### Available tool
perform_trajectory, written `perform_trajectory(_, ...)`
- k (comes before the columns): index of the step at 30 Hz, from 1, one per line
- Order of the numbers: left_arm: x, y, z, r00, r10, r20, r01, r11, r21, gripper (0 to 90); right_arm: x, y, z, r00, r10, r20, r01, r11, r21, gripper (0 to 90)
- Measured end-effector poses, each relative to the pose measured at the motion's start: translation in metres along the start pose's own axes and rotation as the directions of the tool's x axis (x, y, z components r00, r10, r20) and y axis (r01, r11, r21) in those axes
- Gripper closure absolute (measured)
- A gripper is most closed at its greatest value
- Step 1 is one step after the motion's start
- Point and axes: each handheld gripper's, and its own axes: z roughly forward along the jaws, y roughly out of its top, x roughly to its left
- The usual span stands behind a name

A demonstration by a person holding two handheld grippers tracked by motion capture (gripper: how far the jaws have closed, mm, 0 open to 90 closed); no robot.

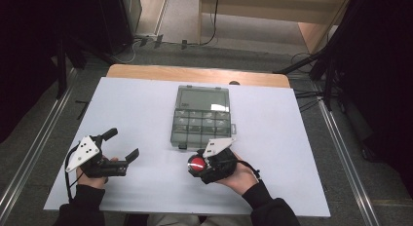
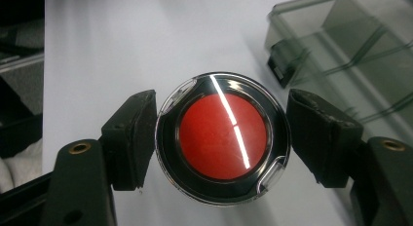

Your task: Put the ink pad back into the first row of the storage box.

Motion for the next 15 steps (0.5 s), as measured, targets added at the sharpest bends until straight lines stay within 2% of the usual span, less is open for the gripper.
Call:
perform_trajectory(5, 0.000, 0.000, 0.000, 1.0000, -0.002, 0.001, 0.002, 1.0000, -0.002, 0.0, -0.011, 0.008, -0.010, 0.9996, 0.021, 0.019, -0.021, 0.999, -0.046, 31.3)
perform_trajectory(15, 0.000, 0.000, 0.000, 1.0000, -0.004, 0.000, 0.004, 1.0000, -0.003, 0.0, -0.035, 0.028, -0.025, 0.9972, 0.045, 0.059, -0.039, 0.995, -0.087, 31.3)
